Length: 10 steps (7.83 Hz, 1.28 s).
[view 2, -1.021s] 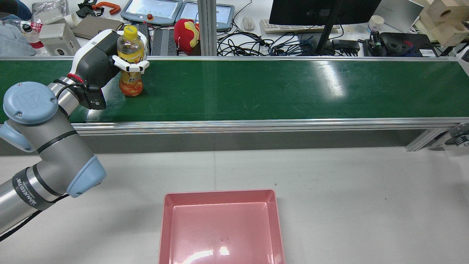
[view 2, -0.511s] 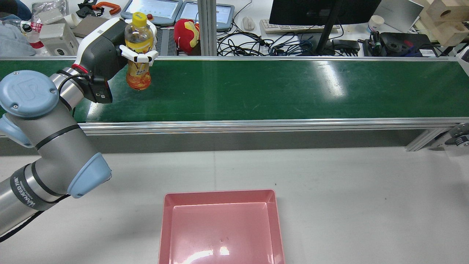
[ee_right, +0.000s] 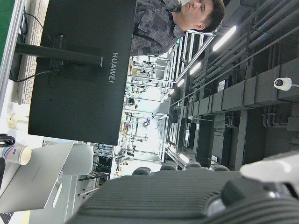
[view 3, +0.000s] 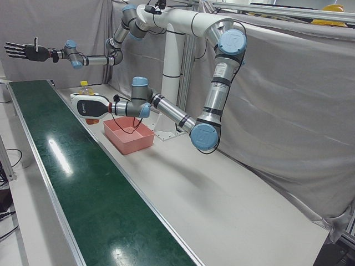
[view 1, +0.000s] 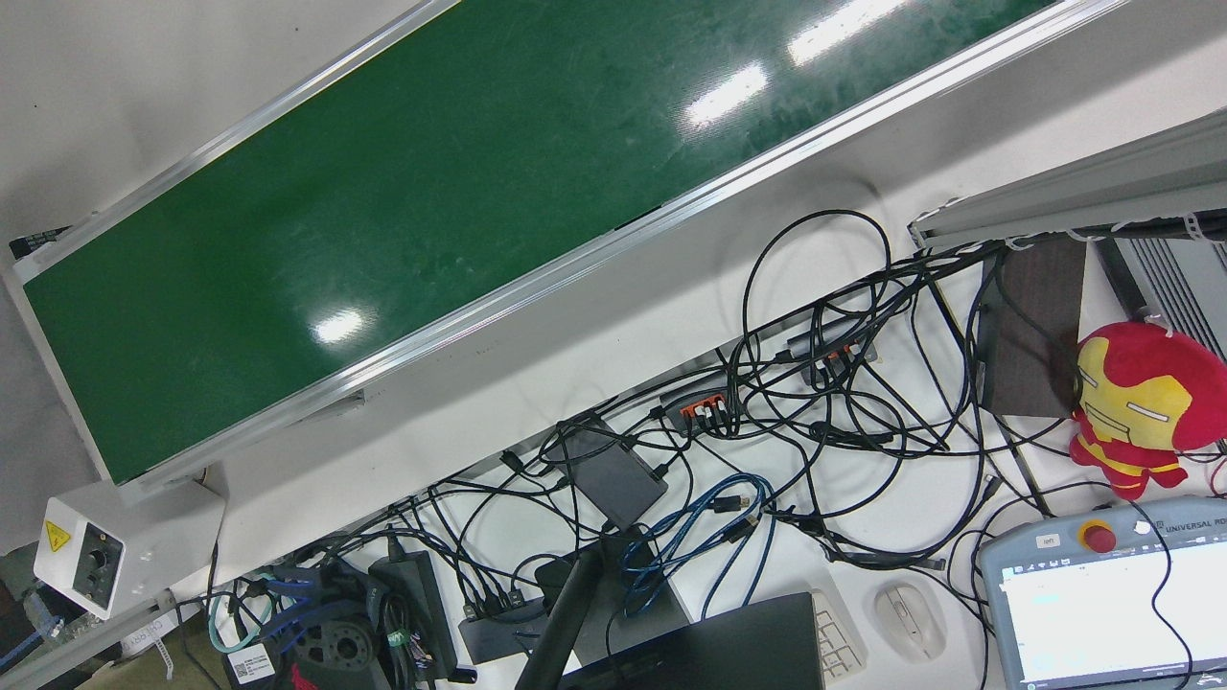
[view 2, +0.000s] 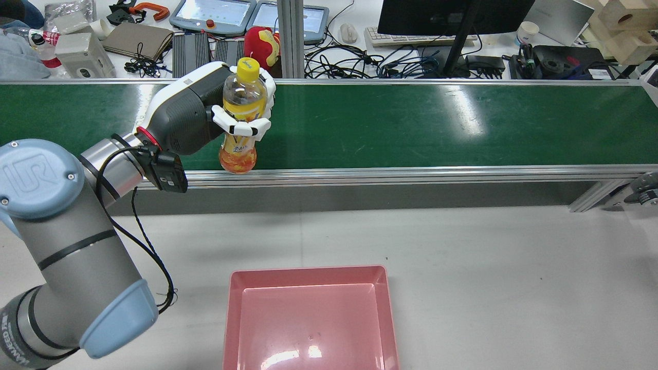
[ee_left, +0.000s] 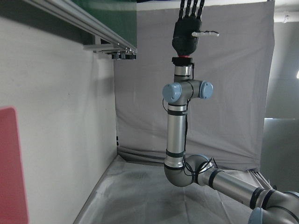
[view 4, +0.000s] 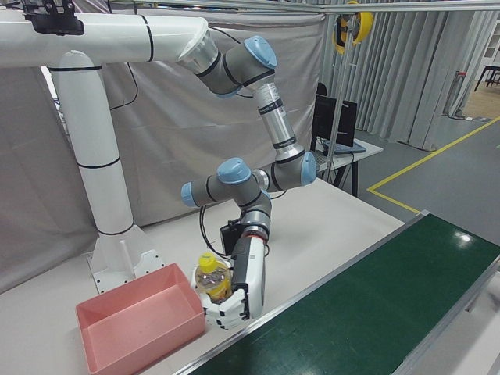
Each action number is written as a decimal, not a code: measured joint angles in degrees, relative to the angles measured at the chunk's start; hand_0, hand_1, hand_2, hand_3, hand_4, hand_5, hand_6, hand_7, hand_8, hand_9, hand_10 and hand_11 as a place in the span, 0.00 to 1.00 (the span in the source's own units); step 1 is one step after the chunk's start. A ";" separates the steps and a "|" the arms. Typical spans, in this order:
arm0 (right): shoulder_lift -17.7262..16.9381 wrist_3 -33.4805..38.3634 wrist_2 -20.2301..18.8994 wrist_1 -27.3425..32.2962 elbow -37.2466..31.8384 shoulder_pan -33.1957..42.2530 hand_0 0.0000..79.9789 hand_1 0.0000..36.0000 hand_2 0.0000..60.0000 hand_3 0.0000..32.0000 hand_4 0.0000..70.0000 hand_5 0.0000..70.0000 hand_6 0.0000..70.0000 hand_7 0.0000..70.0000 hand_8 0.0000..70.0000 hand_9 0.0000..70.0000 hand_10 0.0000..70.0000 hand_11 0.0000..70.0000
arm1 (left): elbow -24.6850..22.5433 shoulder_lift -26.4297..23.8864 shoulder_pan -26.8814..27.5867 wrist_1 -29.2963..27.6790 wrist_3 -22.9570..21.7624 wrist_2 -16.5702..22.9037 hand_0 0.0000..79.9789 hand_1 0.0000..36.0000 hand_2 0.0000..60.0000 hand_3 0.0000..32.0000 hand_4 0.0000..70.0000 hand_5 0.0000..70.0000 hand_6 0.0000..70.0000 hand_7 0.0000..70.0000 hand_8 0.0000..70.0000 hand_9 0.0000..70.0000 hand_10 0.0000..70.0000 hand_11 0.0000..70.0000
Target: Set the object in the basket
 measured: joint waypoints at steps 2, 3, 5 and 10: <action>0.00 0.00 0.00 0.03 -0.05 0.00 0.00 0.00 0.00 0.00 0.00 0.00 0.00 0.00 0.00 0.00 0.00 0.00 | -1.99 0.11 7.61 1.24 1.66 0.82 0.73 0.92 1.00 0.00 1.00 1.00 0.87 0.89 1.00 1.00 0.91 1.00; 0.00 0.00 0.00 0.02 -0.08 0.00 0.00 0.00 0.00 0.00 0.00 0.00 0.00 0.00 0.00 0.00 0.00 0.00 | -2.26 0.15 11.09 1.56 2.92 0.90 0.74 0.91 1.00 0.00 1.00 1.00 0.84 0.86 1.00 1.00 0.89 1.00; 0.00 0.00 0.00 0.00 -0.08 0.00 0.00 0.00 0.00 0.00 0.00 0.00 0.00 0.00 0.00 0.00 0.00 0.00 | -2.45 0.74 16.44 1.99 4.96 0.94 0.82 0.72 0.85 0.00 1.00 1.00 0.61 0.64 0.82 1.00 0.74 1.00; 0.00 0.00 0.00 0.00 -0.17 -0.06 0.00 0.00 0.00 0.00 0.00 0.00 0.00 0.00 0.00 0.00 0.00 0.00 | -8.16 5.98 22.17 8.85 9.52 0.84 0.68 0.24 0.00 0.00 0.16 0.58 0.00 0.09 0.08 0.11 0.22 0.34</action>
